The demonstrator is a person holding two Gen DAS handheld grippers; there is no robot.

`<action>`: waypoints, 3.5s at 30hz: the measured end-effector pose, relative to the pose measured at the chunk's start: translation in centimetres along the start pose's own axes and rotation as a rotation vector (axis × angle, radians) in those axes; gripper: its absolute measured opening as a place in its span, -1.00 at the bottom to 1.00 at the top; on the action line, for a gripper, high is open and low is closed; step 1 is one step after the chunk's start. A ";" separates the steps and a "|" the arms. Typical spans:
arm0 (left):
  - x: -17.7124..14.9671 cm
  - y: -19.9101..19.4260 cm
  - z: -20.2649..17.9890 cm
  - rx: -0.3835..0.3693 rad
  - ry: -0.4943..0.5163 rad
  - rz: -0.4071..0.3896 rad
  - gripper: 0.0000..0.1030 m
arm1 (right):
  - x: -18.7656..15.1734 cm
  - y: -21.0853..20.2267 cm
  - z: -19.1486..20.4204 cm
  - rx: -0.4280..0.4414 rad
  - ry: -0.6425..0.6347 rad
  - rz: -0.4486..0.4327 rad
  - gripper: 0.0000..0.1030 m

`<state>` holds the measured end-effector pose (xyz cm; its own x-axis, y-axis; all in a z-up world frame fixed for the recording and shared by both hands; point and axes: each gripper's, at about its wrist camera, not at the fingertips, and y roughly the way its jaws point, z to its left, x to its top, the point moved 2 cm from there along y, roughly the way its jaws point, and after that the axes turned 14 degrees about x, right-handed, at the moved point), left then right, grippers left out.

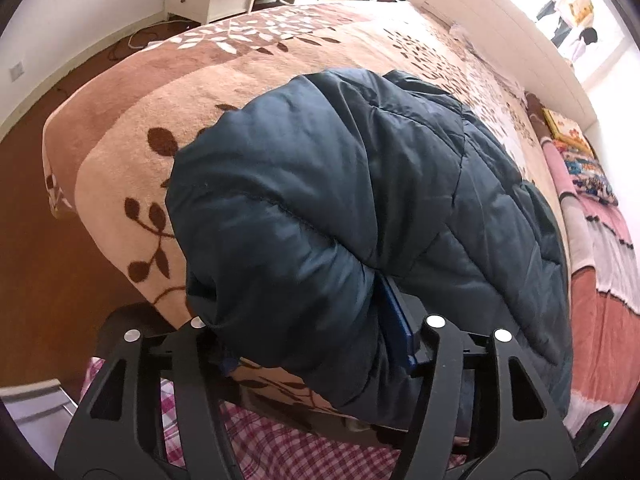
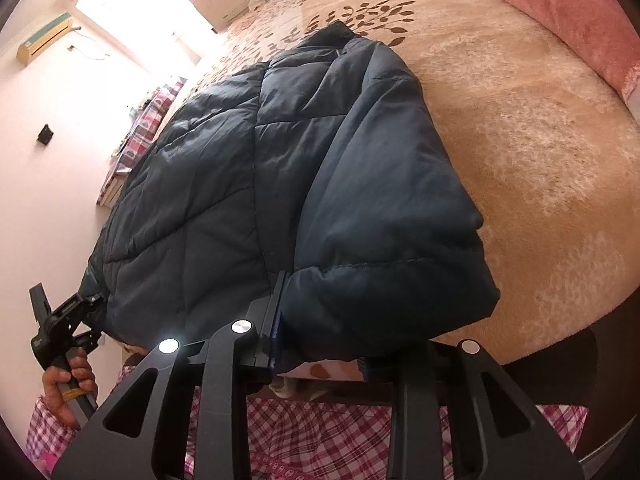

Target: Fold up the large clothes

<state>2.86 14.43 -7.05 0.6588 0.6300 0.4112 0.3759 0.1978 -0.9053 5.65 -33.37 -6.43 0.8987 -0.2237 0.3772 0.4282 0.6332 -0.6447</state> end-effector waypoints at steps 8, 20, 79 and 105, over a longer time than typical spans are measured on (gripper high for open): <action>0.2 -0.1 0.0 -0.037 0.050 0.005 0.20 | -1.1 -1.8 1.3 -0.108 0.008 0.024 -0.01; 0.0 0.0 0.2 -0.059 0.108 -0.022 0.27 | 0.6 -0.7 12.6 -0.202 -0.310 0.033 -0.60; -0.5 -1.1 -0.8 -0.104 0.220 -0.079 -0.16 | 5.9 18.4 16.5 -0.087 -0.306 0.364 -0.97; 0.4 -2.8 -0.8 -0.176 0.159 -0.114 -0.53 | -1.9 10.2 16.1 0.087 -0.265 0.373 -0.99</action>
<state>2.61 13.51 -4.26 0.6945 0.4828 0.5334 0.5519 0.1180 -0.8255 6.79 -14.54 -3.05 0.9299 0.2210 0.2939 0.0603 0.6967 -0.7148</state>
